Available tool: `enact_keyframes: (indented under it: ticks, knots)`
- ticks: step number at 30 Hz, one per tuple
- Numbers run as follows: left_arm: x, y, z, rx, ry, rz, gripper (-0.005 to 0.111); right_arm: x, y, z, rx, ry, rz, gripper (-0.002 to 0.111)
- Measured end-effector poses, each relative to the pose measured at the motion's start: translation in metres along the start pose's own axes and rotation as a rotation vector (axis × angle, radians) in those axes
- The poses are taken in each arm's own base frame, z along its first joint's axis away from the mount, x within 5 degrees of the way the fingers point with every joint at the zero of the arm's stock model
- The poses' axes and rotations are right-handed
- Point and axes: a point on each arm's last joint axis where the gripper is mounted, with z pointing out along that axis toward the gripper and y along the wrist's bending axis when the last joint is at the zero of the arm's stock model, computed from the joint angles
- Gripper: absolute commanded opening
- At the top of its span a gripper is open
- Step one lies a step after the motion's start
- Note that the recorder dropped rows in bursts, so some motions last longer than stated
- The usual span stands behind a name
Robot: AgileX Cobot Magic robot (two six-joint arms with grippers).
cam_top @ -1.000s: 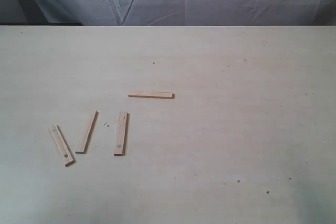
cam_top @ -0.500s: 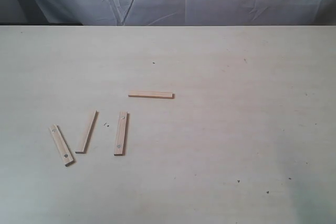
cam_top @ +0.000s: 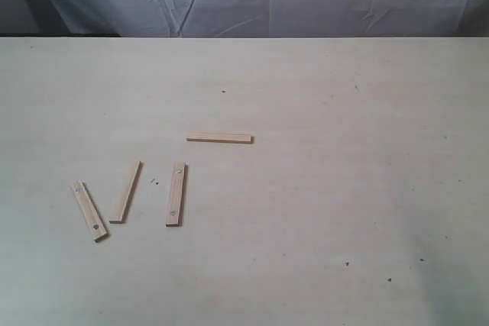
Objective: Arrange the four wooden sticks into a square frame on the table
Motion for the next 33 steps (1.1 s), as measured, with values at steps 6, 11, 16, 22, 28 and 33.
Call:
enact_keyframes:
  ticks: [6,11,16,22,28,33]
  knots:
    - [-0.046,-0.011,0.008,0.021,-0.005,0.006,0.0,-0.001,0.0,0.0,0.0,-0.007,0.0,0.0]
    - [-0.081,-0.022,0.034,0.016,0.208,0.056,0.0,-0.002,0.0,0.0,0.0,-0.02,0.005,0.0]
    - [-0.075,-0.02,0.071,-0.049,0.643,0.172,0.0,-0.006,0.0,0.0,-0.001,-0.066,0.004,0.0]
    - [-0.043,-0.016,0.1,-0.082,0.968,0.134,0.0,-0.006,-0.001,0.0,0.005,-0.07,0.081,0.0]
    - [-0.02,-0.018,0.119,-0.053,1.078,0.078,0.0,-0.029,0.003,-0.003,-0.011,0.016,0.092,0.0]
    - [0.009,-0.017,0.139,-0.031,1.254,0.059,0.0,-0.044,0.004,0.002,-0.009,0.176,0.043,0.0]
